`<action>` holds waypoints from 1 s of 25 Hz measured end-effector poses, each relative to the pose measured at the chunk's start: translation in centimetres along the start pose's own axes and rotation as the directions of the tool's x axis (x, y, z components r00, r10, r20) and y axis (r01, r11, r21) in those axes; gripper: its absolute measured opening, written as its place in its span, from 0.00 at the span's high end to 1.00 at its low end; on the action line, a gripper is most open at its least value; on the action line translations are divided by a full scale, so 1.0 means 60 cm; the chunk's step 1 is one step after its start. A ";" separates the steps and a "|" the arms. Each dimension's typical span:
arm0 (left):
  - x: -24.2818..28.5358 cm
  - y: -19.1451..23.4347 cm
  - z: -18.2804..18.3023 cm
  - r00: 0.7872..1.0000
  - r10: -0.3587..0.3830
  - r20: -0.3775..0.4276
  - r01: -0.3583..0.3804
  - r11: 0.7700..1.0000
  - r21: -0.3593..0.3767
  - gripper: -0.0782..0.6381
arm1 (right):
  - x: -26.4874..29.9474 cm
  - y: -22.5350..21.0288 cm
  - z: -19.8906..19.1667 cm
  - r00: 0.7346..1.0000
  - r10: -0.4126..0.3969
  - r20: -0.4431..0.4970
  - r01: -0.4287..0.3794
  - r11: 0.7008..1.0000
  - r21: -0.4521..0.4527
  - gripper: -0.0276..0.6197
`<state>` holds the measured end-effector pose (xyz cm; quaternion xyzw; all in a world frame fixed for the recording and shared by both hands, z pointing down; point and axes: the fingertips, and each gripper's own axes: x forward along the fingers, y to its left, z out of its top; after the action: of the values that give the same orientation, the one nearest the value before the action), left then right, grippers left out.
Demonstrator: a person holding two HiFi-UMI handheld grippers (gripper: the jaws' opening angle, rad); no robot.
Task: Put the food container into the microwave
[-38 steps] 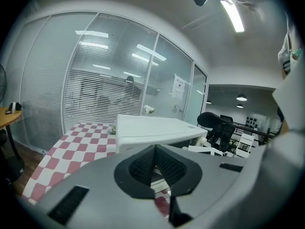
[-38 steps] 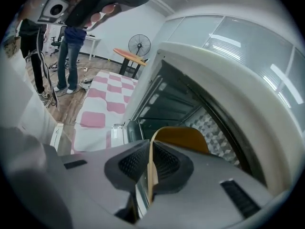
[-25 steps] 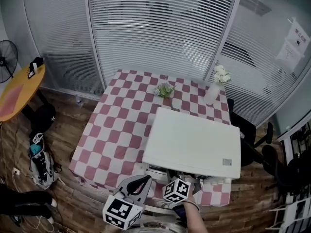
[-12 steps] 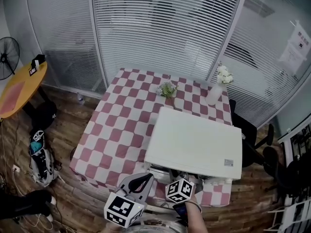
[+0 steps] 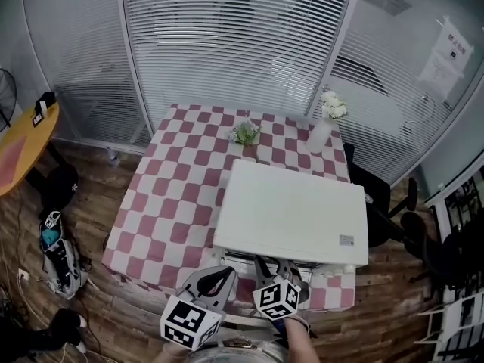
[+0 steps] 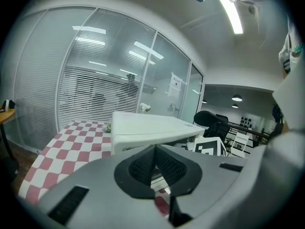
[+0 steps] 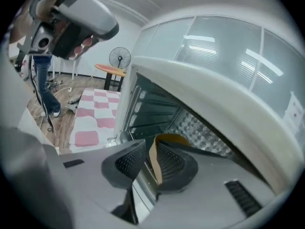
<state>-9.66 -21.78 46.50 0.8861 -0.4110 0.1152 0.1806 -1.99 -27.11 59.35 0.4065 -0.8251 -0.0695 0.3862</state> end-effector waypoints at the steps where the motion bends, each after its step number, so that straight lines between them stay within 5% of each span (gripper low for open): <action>1: 0.002 -0.003 -0.001 1.000 -0.009 -0.004 0.009 1.000 0.000 0.88 | -0.007 0.000 0.004 1.000 0.004 0.014 -0.004 1.000 0.031 0.86; 10: 0.017 -0.031 -0.016 0.998 -0.062 -0.026 0.062 0.998 -0.001 0.88 | -0.072 0.001 0.021 0.990 0.003 0.143 -0.047 0.952 0.302 0.97; 19: 0.030 -0.077 0.002 0.992 -0.127 -0.008 0.128 0.991 0.042 0.88 | -0.161 -0.026 0.086 0.953 -0.045 0.299 -0.092 0.899 0.428 0.97; 25: 0.029 -0.108 0.045 0.985 -0.165 0.057 0.161 0.984 0.078 0.88 | -0.220 -0.057 0.136 0.916 -0.108 0.386 -0.074 0.901 0.426 0.97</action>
<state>-3.40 -20.21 43.20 0.9261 -0.3380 0.0869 0.1435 -0.63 -21.44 44.59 0.4662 -0.8775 0.0302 0.1086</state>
